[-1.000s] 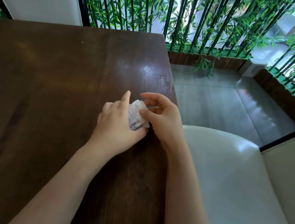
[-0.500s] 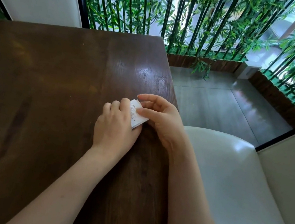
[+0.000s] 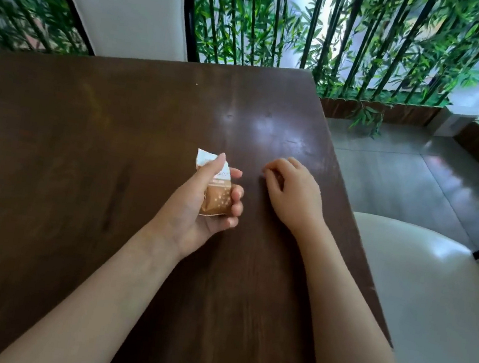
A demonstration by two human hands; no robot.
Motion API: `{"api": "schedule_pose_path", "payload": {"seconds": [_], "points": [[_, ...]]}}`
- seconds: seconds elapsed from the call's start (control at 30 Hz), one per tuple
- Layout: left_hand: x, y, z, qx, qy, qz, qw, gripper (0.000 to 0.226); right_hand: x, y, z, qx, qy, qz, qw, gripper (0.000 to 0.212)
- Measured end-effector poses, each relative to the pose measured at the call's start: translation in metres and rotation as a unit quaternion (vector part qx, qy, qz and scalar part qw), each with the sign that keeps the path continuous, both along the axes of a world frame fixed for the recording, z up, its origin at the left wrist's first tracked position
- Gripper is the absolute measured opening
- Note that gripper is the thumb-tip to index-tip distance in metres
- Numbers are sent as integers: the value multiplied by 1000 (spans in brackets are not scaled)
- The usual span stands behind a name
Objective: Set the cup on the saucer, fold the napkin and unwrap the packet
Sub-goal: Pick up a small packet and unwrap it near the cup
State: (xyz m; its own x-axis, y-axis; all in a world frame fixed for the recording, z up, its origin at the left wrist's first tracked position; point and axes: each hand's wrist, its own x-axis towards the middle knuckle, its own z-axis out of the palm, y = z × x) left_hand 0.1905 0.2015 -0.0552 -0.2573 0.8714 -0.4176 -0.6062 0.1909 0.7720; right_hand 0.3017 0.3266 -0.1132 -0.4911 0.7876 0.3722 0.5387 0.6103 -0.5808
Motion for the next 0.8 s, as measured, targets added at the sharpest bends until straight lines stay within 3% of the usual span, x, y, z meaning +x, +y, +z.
{"api": "schedule_pose_path", "payload": {"seconds": [0.1,0.2,0.27,0.4,0.53,0.6,0.7,0.8], "points": [[-12,-24,11,17,-116,0,993,41,-1,-2,-1,50,-52,28,997,14],[-22,-54,28,31,-173,-15,984,47,-4,-8,3,68,-104,14,992,17],[-28,-76,42,36,-187,-35,981,45,-6,-14,10,46,-134,1,990,19],[-37,-116,70,49,-174,-54,982,20,-15,-49,35,1,-194,46,980,28],[-43,-151,99,62,-149,-56,985,22,-40,-115,79,-42,-278,128,951,48],[-47,-170,116,74,-138,-61,986,25,-49,-147,111,-116,-241,176,947,47],[-58,-204,142,87,-108,-74,988,27,-57,-194,170,-260,-30,253,931,44],[-67,-246,163,98,-69,-84,989,18,-65,-242,227,-275,59,345,895,39]]}}
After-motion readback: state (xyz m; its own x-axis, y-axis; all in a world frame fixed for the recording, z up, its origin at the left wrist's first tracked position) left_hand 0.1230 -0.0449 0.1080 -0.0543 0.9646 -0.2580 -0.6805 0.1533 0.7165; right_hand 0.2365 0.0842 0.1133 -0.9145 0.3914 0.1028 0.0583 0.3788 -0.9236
